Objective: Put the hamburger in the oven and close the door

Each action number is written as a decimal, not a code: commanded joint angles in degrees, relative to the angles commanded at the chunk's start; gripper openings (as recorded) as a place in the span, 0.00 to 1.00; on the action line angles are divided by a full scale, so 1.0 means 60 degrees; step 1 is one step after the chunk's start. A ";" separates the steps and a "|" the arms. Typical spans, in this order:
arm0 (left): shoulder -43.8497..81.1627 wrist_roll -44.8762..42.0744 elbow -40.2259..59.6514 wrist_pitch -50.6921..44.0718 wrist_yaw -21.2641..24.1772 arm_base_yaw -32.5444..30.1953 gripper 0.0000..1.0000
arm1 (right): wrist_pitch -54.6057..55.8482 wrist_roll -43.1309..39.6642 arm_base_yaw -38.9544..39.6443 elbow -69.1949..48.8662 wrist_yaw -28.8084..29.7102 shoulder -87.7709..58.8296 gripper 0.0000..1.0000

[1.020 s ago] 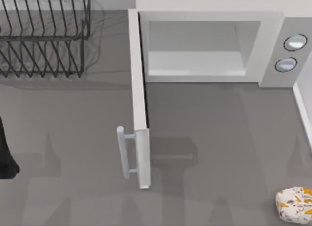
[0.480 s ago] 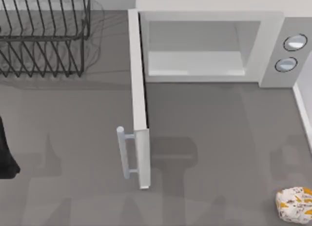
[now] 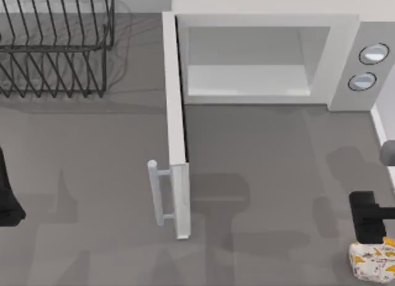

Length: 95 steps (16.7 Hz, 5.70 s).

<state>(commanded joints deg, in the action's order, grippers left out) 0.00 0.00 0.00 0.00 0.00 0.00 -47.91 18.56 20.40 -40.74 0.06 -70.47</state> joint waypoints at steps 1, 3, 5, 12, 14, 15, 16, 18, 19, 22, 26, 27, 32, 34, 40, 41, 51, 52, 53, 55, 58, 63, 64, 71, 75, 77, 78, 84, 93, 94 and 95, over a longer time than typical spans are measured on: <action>0.0000 0.0000 0.0000 0.0000 0.0000 0.0000 1.00 | -0.0371 0.0143 0.0158 -0.0315 0.0000 -0.0566 1.00; 0.0000 0.0000 0.0000 0.0000 0.0000 0.0000 1.00 | -0.0941 0.0365 0.0401 -0.0800 0.0001 -0.1409 1.00; 0.0000 0.0000 0.0000 0.0000 0.0000 0.0000 1.00 | -0.1251 0.0484 0.0532 -0.1063 0.0002 -0.1846 1.00; 0.0000 0.0000 0.0000 0.0000 0.0000 0.0000 1.00 | -0.1124 0.0483 0.0517 -0.0973 0.0001 -0.1965 1.00; 0.0000 0.0000 0.0000 0.0000 0.0000 0.0000 1.00 | -0.0583 0.0485 0.0531 -0.0685 0.0001 -0.2249 1.00; 0.0000 0.0000 0.0000 0.0000 0.0000 0.0000 1.00 | -0.0163 0.0494 0.0537 -0.0492 0.0001 -0.2453 1.00; 0.0000 0.0000 0.0000 0.0000 0.0000 0.0000 1.00 | 0.0334 0.0505 0.0544 -0.0277 0.0000 -0.2682 1.00; 0.0000 0.0000 0.0000 0.0000 0.0000 0.0000 1.00 | 0.1344 0.0525 0.0553 0.0179 0.0000 -0.3149 1.00; 0.0000 0.0000 0.0000 0.0000 0.0000 0.0000 1.00 | 0.1751 0.0533 0.0560 0.0381 0.0000 -0.3361 1.00; 0.0000 0.0000 0.0000 0.0000 0.0000 0.0000 1.00 | 0.2369 0.0554 0.0575 0.0725 0.0000 -0.3743 1.00; 0.0000 0.0000 0.0000 0.0000 0.0000 0.0000 1.00 | 0.2383 0.0555 0.0575 0.0733 0.0000 -0.3752 1.00; 0.0000 0.0000 0.0000 0.0000 0.0000 0.0000 1.00 | 0.2383 0.0555 0.0575 0.0733 0.0000 -0.3752 0.92; 0.0000 0.0000 0.0000 0.0000 0.0000 0.0000 1.00 | 0.2383 0.0555 0.0575 0.0733 0.0000 -0.3752 0.55; 0.0000 0.0000 0.0000 0.0000 0.0000 0.0000 1.00 | 0.2383 0.0555 0.0575 0.0733 0.0000 -0.3752 0.40; 0.0000 0.0000 0.0000 0.0000 0.0000 0.0000 1.00 | 0.2383 0.0555 0.0575 0.0733 0.0000 -0.3752 0.00; 0.0000 0.0000 0.0000 0.0000 0.0000 0.0000 1.00 | 0.2383 0.0555 0.0575 0.0733 0.0000 -0.3752 0.00; 0.0000 0.0000 0.0000 0.0000 0.0000 0.0000 1.00 | 0.1240 0.0587 0.0611 0.0055 0.0100 -0.2938 0.00; 0.0000 0.0000 0.0000 0.0000 0.0000 0.0000 1.00 | 0.0913 0.0589 0.0612 -0.0171 0.0101 -0.2826 0.00; 0.0000 0.0000 0.0000 0.0000 0.0000 0.0000 1.00 | 0.0485 0.0590 0.0608 -0.0434 0.0102 -0.2682 0.00; 0.0000 0.0000 0.0000 0.0000 0.0000 0.0000 1.00 | -0.0602 0.0581 0.0594 -0.1016 0.0103 -0.2331 0.00; 0.0000 0.0000 0.0000 0.0000 0.0000 0.0000 1.00 | -0.2089 0.0550 0.0577 -0.1868 0.0101 -0.1783 0.00; 0.0000 0.0000 0.0000 0.0000 0.0000 0.0000 1.00 | -0.2728 0.0514 0.0551 -0.2330 0.0100 -0.1391 0.00; 0.0000 0.0000 0.0000 0.0000 0.0000 0.0000 1.00 | -0.2728 0.0514 0.0551 -0.2330 0.0100 -0.1391 0.00; 0.0000 0.0000 0.0000 0.0000 0.0000 0.0000 1.00 | -0.1273 0.0464 0.0825 -0.2811 0.0683 -0.2365 0.00; 0.0000 0.0000 0.0000 0.0000 0.0000 0.0000 1.00 | 0.1406 0.0326 0.1195 -0.3413 0.1666 -0.4088 0.00; 0.0000 0.0000 0.0000 0.0000 0.0000 0.0000 1.00 | 0.3126 0.0208 0.1404 -0.3689 0.2254 -0.5118 0.00; 0.0000 0.0000 0.0000 0.0000 0.0000 0.0000 1.00 | 0.4056 0.0135 0.1509 -0.3818 0.2559 -0.5635 0.00; 0.0000 0.0000 0.0000 0.0000 0.0000 0.0000 1.00 | 0.9768 -0.0351 0.2087 -0.4585 0.4364 -0.8310 0.00; 0.0000 0.0000 0.0000 0.0000 0.0000 0.0000 1.00 | 1.3606 -0.0610 0.2469 -0.5227 0.5739 -1.0016 0.00; 0.0000 0.0000 0.0000 0.0000 0.0000 0.0000 1.00 | 1.3606 -0.0610 0.2469 -0.5227 0.5739 -1.0016 0.00; 0.0000 0.0000 0.0000 0.0000 0.0000 0.0000 1.00 | 1.3606 -0.0610 0.2469 -0.5227 0.5739 -1.0016 0.00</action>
<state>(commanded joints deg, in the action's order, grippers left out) 0.00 0.00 0.00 0.00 0.00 0.00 33.72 14.90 35.21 -72.10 34.50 -130.56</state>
